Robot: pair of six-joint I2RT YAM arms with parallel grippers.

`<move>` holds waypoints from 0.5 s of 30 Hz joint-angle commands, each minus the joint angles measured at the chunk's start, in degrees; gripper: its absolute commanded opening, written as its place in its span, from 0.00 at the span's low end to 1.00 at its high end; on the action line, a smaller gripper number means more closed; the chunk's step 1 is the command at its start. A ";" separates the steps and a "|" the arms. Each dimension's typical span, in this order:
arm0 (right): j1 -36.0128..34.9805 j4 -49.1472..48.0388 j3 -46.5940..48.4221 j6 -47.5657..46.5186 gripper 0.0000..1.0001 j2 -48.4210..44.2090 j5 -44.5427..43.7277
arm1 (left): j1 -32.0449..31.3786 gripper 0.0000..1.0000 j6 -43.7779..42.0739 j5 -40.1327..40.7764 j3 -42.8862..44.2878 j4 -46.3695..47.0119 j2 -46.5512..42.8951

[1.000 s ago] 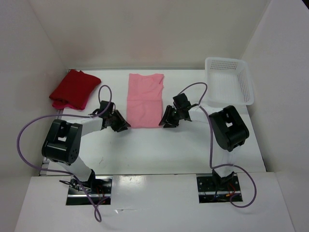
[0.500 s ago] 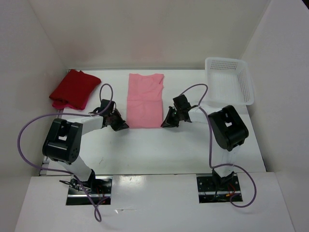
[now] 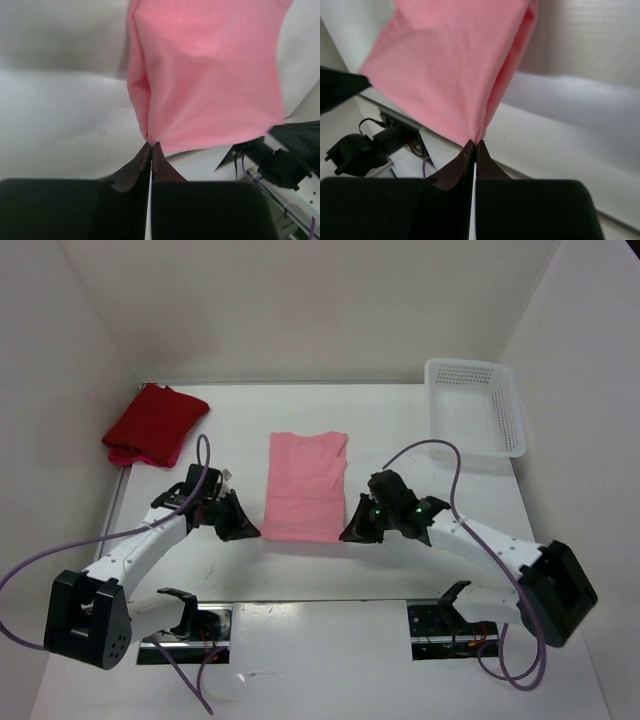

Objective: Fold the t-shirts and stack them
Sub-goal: Grab one side of the 2/3 rectangular tshirt with both arms, then fold the long partially folded tshirt into a neat square

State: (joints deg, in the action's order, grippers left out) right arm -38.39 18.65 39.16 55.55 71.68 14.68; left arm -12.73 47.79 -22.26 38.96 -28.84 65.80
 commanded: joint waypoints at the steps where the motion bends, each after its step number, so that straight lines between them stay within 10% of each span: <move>1: 0.07 9.10 -0.32 4.57 0.00 -8.56 -3.33 | -0.98 0.00 -1.56 -3.67 -0.48 -9.99 -0.15; 15: 17.99 8.94 37.00 -16.61 0.00 24.36 -3.69 | 5.44 0.00 -4.82 5.56 28.35 2.81 22.33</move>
State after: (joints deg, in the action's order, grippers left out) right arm -22.94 27.24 68.20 45.21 90.70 14.17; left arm -8.25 43.72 -20.82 64.49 -30.17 82.81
